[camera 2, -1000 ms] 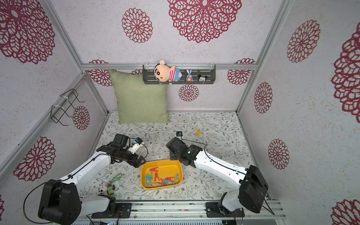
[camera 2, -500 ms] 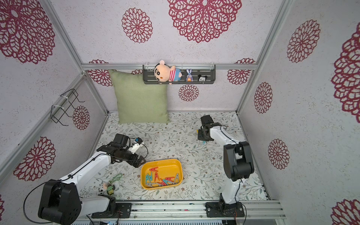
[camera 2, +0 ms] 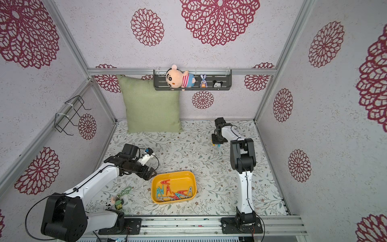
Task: Take the clothespins out of the storage box
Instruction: Place the clothespin at the center of the board.
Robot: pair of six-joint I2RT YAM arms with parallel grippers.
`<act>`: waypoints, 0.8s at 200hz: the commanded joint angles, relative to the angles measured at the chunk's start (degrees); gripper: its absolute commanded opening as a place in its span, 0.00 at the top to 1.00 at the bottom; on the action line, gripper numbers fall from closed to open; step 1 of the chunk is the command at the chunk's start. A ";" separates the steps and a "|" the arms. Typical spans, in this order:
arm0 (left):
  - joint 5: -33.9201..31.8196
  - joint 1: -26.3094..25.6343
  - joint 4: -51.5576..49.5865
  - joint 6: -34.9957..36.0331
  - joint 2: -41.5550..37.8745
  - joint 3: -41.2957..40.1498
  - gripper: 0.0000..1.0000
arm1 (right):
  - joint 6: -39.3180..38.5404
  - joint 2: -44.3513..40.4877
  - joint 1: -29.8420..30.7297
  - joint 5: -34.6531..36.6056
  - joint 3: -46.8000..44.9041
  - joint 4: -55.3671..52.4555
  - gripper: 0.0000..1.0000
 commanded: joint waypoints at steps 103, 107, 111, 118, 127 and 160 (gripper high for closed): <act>-0.21 -0.71 -0.14 0.06 0.14 0.04 0.02 | -2.85 5.16 -0.37 1.96 6.92 -4.06 0.92; -0.21 -0.72 -0.12 0.12 0.14 0.04 0.02 | -2.80 5.05 -0.35 1.96 6.89 -4.14 0.91; -0.20 -0.71 -0.11 0.12 0.14 0.04 0.02 | -2.70 4.94 -0.35 1.96 6.88 -4.13 0.90; -0.20 -0.71 -0.17 0.12 0.06 0.04 0.02 | -2.70 4.67 -0.35 2.05 6.88 -4.24 0.89; -0.21 -0.72 -0.15 0.12 0.05 0.04 0.02 | -2.65 4.32 -0.35 1.95 6.78 -4.22 0.86; -0.12 -0.72 -0.20 0.15 0.05 0.04 0.02 | -2.28 3.28 -0.36 1.87 6.86 -4.23 0.81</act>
